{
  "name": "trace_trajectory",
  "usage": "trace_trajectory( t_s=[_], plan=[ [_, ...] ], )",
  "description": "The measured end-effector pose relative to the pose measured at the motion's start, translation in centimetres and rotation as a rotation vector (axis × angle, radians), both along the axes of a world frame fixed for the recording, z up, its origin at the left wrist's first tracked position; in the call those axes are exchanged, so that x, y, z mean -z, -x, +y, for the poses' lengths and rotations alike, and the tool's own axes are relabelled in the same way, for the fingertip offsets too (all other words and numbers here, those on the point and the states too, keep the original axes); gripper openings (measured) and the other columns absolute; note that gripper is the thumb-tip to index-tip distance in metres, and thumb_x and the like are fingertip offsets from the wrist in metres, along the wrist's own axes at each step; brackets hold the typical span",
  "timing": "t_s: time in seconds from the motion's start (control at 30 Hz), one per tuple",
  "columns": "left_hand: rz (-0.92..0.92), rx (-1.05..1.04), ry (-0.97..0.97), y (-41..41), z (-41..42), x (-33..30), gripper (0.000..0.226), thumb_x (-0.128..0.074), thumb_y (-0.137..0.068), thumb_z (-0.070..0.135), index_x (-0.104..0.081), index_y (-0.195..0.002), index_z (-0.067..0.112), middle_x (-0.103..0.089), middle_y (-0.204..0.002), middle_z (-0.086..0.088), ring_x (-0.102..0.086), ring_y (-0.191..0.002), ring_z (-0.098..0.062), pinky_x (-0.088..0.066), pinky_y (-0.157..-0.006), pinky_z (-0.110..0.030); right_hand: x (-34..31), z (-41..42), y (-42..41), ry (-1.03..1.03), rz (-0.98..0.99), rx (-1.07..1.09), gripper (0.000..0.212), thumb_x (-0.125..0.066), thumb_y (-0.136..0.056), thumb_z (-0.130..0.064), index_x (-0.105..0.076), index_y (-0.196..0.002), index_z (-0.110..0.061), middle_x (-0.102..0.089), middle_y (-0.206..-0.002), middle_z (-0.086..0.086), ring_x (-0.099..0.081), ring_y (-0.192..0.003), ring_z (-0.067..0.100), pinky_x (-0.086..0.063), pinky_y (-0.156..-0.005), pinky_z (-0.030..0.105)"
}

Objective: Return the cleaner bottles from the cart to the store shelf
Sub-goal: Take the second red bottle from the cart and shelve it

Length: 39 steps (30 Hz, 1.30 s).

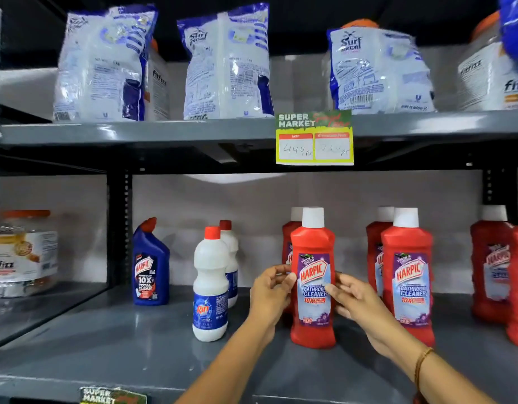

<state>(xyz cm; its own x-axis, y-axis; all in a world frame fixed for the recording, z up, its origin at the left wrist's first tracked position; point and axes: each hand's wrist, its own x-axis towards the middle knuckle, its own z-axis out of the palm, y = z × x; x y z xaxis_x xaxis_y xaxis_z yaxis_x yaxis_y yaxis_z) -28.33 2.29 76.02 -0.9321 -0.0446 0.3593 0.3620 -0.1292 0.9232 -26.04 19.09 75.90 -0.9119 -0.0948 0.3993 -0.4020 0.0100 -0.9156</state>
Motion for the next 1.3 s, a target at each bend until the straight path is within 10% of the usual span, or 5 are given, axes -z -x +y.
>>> trace_trajectory(
  t_s=[0.67, 0.97, 1.3],
  plan=[
    [-0.067, -0.078, 0.002, 0.6, -1.0, 0.0, 0.019, -0.056, -0.091, 0.013, -0.063, -0.109, 0.015, -0.071, -0.104, -0.005, -0.067, -0.093, -0.015, -0.057, -0.081, -0.033, 1.0, -1.0, 3.0, 0.013, -0.044, 0.001, 0.037, -0.062, -0.086, -0.025, -0.056, -0.122, -0.023, -0.068, -0.118, -0.001, -0.064, -0.104, 0.010, -0.055, -0.075, 0.022],
    [0.076, -0.211, 0.011, -5.6, -6.0, -1.0, 0.021, -0.057, -0.089, 0.013, -0.067, -0.106, 0.022, -0.065, -0.088, 0.005, -0.059, -0.082, -0.011, -0.054, -0.078, -0.030, 0.8, -4.4, -2.4, 0.180, 0.161, 0.447, 0.053, -0.065, -0.084, -0.023, -0.045, -0.133, -0.022, -0.051, -0.133, 0.005, -0.052, -0.113, 0.015, -0.045, -0.085, 0.030],
    [0.089, -0.223, 0.055, -15.3, -15.3, -0.5, 0.022, -0.066, -0.080, 0.017, -0.069, -0.087, 0.038, -0.072, -0.097, -0.011, -0.067, -0.088, -0.024, -0.056, -0.086, -0.043, -1.1, -16.3, -11.6, 0.358, 0.185, 0.215, 0.034, -0.058, -0.090, -0.020, -0.056, -0.123, -0.019, -0.063, -0.100, -0.011, -0.059, -0.104, 0.013, -0.048, -0.084, 0.026]
  ],
)
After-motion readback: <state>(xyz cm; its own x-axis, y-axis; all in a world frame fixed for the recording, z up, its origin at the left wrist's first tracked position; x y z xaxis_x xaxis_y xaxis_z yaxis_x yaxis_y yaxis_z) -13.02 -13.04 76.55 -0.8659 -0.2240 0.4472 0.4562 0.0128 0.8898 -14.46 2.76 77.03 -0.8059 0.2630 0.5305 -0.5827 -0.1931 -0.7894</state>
